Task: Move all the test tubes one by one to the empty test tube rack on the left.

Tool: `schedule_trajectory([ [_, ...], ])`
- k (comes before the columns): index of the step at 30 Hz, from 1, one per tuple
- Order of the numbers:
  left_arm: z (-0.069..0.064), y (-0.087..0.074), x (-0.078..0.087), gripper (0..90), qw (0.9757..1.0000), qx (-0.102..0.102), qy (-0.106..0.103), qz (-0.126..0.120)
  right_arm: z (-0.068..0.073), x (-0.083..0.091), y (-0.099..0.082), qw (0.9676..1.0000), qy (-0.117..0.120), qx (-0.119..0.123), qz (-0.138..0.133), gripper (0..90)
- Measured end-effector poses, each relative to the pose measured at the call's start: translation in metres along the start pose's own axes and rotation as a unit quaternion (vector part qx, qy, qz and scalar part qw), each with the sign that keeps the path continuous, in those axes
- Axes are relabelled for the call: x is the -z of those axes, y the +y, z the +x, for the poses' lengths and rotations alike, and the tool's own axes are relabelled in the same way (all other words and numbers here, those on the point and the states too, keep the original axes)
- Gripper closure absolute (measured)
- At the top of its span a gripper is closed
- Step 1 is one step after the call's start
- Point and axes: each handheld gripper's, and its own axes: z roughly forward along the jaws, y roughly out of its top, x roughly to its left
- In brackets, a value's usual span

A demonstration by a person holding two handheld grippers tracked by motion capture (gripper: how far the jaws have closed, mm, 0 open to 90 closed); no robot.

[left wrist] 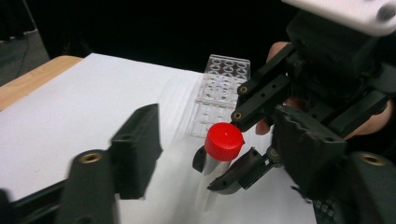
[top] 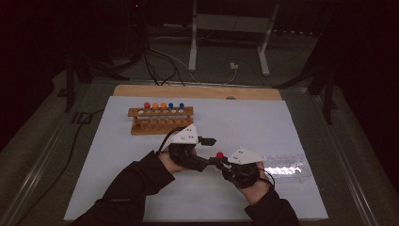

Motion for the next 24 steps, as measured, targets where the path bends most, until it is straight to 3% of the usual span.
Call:
schedule_trajectory([
  [11,0.000,-0.004,-0.009,68.0,0.9998,-0.010,-0.013,0.012,-0.001,0.000,0.001,1.0000,0.001,-0.004,-0.002,74.5],
  [18,-0.001,-0.001,-0.008,71.5,0.9997,-0.021,-0.006,0.009,-0.002,0.002,0.001,0.9999,0.006,-0.011,-0.010,73.6],
  [19,-0.001,-0.001,-0.006,71.7,0.9998,-0.020,-0.004,0.008,-0.003,0.002,0.001,0.9998,0.010,-0.013,-0.011,72.0],
  [24,0.005,0.003,0.009,71.9,0.9997,-0.019,0.016,0.001,-0.007,0.007,0.001,0.9988,0.008,-0.030,-0.037,44.7],
])
